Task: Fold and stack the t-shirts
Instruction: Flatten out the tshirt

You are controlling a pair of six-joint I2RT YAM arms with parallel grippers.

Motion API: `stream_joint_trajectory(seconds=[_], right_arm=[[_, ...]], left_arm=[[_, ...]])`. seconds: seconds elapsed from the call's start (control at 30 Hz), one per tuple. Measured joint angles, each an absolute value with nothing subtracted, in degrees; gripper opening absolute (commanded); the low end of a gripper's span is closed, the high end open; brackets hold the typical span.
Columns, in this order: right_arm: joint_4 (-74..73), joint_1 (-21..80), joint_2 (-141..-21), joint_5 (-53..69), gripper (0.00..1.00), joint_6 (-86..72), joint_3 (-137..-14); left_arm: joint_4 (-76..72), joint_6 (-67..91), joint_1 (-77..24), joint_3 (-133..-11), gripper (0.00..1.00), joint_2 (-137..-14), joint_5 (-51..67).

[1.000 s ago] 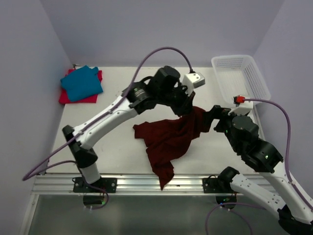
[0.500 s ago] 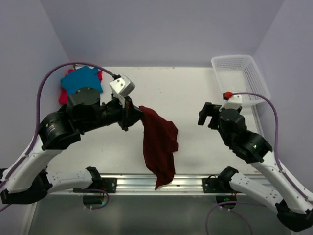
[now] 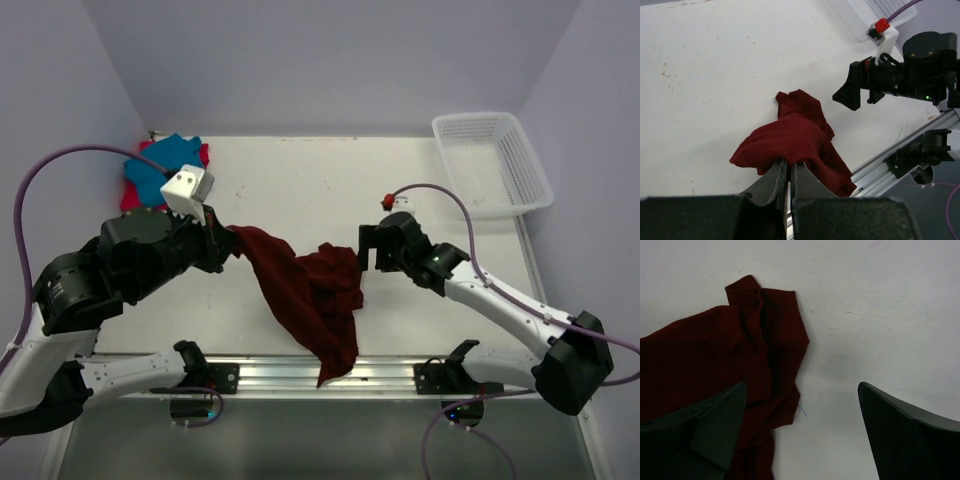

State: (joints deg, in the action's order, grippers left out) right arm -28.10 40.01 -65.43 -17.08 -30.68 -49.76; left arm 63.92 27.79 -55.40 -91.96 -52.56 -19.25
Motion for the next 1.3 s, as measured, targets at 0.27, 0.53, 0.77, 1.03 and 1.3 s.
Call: stream_joint_trajectory(seconds=[0.27,0.53,0.77,1.03,1.3], right_arm=[[-13.41,40.01,-82.41,-1.67,0.79,-32.73,-46.15],[-5.54,40.01,-88.84,5.04,0.21,-34.09,-45.74],[-3.9,40.01,-88.53,5.65,0.0,-34.46,-45.74],[-13.32,40.05,-69.12,-2.68,0.0,-30.89,-46.17],[-26.28,40.05,-53.98,-15.86,0.0,-25.56,-55.07]], left_arm=[[64.4,28.56,-55.4,-90.11,0.0,-52.25,-21.3],[64.4,29.41,-55.4,-88.44,0.0,-50.87,-21.71],[64.4,29.54,-55.4,-87.11,0.0,-48.9,-22.44],[63.96,29.41,-55.4,-84.31,0.0,-48.69,-24.1],[61.69,26.48,-55.4,-80.18,0.0,-48.9,-29.74]])
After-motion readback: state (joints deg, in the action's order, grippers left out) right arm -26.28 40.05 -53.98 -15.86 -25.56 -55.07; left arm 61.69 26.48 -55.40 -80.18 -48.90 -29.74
